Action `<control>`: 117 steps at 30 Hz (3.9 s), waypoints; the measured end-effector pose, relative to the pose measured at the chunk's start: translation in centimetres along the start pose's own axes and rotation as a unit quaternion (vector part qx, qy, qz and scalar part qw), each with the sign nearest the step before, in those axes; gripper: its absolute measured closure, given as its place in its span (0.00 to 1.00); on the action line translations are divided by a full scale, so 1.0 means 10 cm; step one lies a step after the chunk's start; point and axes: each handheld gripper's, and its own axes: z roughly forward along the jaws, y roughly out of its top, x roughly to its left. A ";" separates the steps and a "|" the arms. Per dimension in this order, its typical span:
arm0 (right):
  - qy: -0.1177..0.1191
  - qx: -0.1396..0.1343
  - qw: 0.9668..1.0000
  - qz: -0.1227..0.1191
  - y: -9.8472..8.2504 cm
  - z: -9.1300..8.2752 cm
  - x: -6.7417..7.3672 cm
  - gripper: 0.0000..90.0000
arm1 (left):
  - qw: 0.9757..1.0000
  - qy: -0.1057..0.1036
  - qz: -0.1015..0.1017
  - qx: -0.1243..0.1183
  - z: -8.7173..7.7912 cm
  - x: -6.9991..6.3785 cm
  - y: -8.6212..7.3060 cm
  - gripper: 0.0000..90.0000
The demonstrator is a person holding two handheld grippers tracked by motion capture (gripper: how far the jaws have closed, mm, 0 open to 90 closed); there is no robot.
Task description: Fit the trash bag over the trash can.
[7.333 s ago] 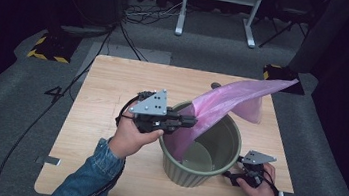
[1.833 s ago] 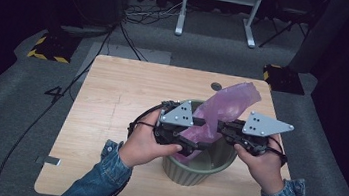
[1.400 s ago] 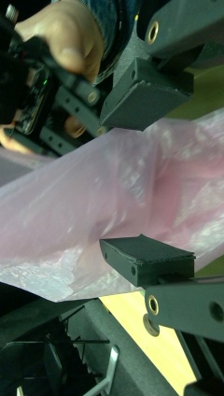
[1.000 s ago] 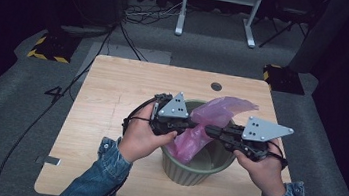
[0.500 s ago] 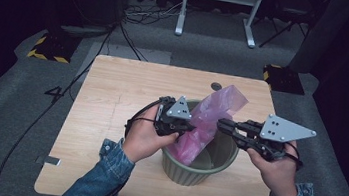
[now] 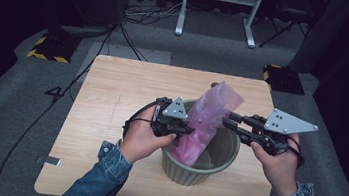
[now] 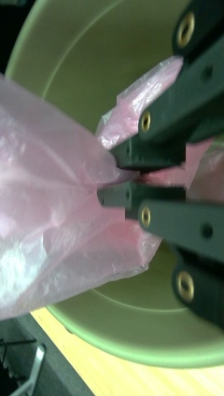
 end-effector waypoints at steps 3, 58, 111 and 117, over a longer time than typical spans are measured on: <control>0.013 0.006 1.000 -0.003 0.02 0.04 0.04 1.00 | 1.000 0.014 0.008 -0.026 -0.05 -0.04 0.02 0.53; 0.002 0.045 0.998 0.032 -0.05 -0.06 0.00 1.00 | 0.991 0.042 0.032 -0.122 -0.50 0.06 -0.11 1.00; -0.007 0.101 0.993 0.064 -0.14 -0.05 -0.29 1.00 | 0.986 0.013 0.002 -0.168 -0.72 0.09 -0.47 1.00; -0.027 0.095 0.993 0.068 -0.13 -0.24 -0.28 1.00 | 0.986 0.025 0.000 -0.167 -0.77 0.09 -0.49 1.00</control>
